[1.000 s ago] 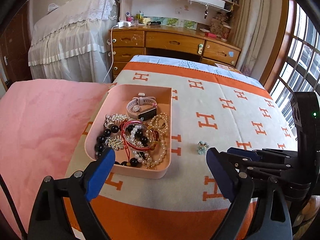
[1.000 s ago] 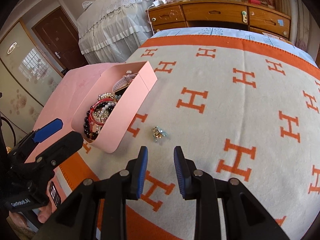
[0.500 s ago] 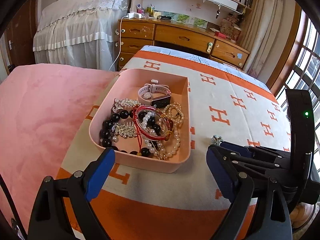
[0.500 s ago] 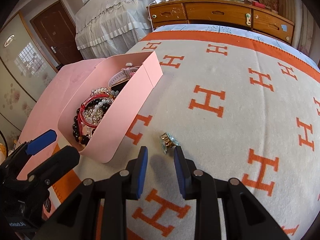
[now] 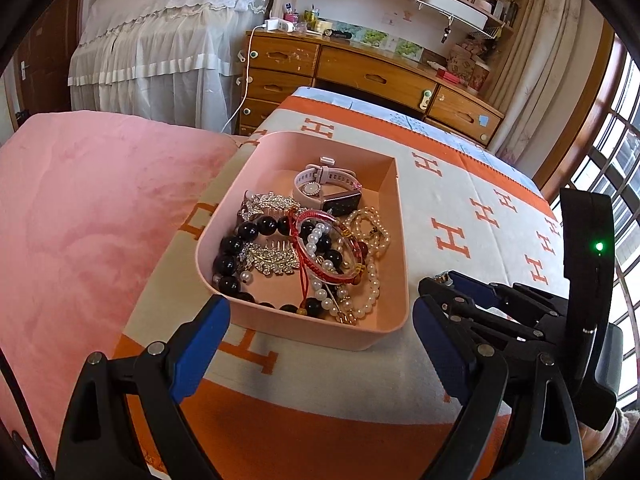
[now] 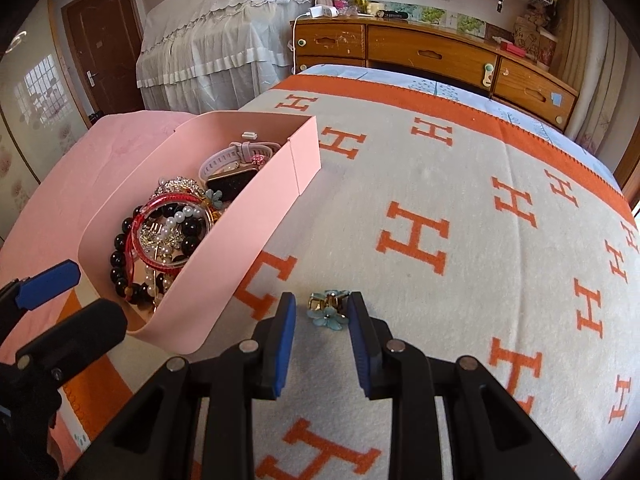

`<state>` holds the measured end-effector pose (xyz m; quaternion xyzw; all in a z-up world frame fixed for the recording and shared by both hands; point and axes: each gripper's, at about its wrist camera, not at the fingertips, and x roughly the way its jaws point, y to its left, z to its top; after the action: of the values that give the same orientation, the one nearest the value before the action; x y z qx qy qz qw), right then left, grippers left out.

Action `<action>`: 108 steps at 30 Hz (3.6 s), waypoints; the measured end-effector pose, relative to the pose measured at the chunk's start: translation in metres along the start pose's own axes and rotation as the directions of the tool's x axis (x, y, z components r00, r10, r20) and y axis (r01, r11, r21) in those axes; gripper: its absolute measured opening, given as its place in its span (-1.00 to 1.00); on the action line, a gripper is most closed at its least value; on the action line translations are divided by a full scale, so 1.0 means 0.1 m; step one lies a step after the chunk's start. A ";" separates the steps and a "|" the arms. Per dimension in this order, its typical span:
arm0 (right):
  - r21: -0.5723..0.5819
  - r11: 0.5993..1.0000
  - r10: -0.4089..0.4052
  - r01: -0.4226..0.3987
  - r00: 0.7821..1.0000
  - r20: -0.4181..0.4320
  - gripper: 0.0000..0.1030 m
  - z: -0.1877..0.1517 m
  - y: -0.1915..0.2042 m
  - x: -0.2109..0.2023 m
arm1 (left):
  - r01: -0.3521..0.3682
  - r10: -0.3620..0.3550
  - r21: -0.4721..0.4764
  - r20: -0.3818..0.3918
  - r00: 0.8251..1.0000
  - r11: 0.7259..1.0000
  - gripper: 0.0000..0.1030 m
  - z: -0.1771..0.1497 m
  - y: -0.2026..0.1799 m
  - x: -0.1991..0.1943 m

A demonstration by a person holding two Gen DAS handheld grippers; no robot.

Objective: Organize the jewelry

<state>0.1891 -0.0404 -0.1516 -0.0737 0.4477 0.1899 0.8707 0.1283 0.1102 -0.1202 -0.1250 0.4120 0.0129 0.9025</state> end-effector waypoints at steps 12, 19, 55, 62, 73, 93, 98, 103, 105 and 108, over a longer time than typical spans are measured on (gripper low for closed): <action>0.037 0.999 0.034 -0.036 0.999 0.039 -0.61 0.02 -0.06 -0.26 | 0.002 -0.002 -0.014 0.031 1.000 1.000 0.78 0.06 0.06 -0.09; 0.006 0.995 0.094 -0.096 0.986 0.138 -0.61 0.27 0.07 -0.66 | -0.041 0.043 -0.020 0.088 0.995 0.999 0.78 0.26 0.15 -0.30; 0.123 0.954 0.263 -0.272 0.961 0.089 -0.58 1.21 0.23 -0.10 | -0.178 0.181 -0.045 0.078 0.980 0.983 0.98 1.13 0.45 -0.17; 0.120 0.958 0.244 -0.259 0.961 0.131 -0.57 1.01 0.12 -0.42 | -0.131 0.132 -0.013 0.075 0.988 0.991 0.98 0.99 0.24 -0.29; 0.154 0.976 0.131 -0.156 0.978 0.165 -0.57 0.32 -0.27 -0.99 | -0.027 0.025 0.104 0.023 0.999 0.994 0.98 0.46 -0.37 -0.44; 0.362 0.931 -0.072 -0.042 0.953 0.296 -0.49 -1.01 -0.86 -1.94 | 0.050 -0.081 0.250 0.117 0.990 0.967 0.98 -0.43 -1.44 -1.01; 0.372 0.927 -0.087 -0.045 0.940 0.330 -0.35 -1.07 -0.93 -2.02 | 0.025 -0.064 0.250 0.147 0.987 0.968 0.98 -0.46 -1.49 -1.09; 0.363 0.930 -0.085 -0.051 0.933 0.349 -0.32 -1.10 -0.94 -2.05 | 0.011 -0.049 0.240 0.155 0.987 0.971 0.98 -0.44 -1.50 -1.11; 0.362 0.931 -0.084 -0.053 0.932 0.352 -0.32 -1.10 -0.95 -2.05 | 0.010 -0.048 0.239 0.156 0.987 0.971 0.98 -0.43 -1.50 -1.11; 0.363 0.930 -0.083 -0.054 0.932 0.352 -0.32 -1.11 -0.95 -2.05 | 0.006 -0.045 0.234 0.160 0.986 0.972 0.98 -0.43 -1.50 -1.10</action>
<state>0.0351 -0.2148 -0.0547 0.1227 0.3066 0.1067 0.9378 0.0428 -0.0363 -0.0323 -0.0220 0.3334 -0.0369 0.9418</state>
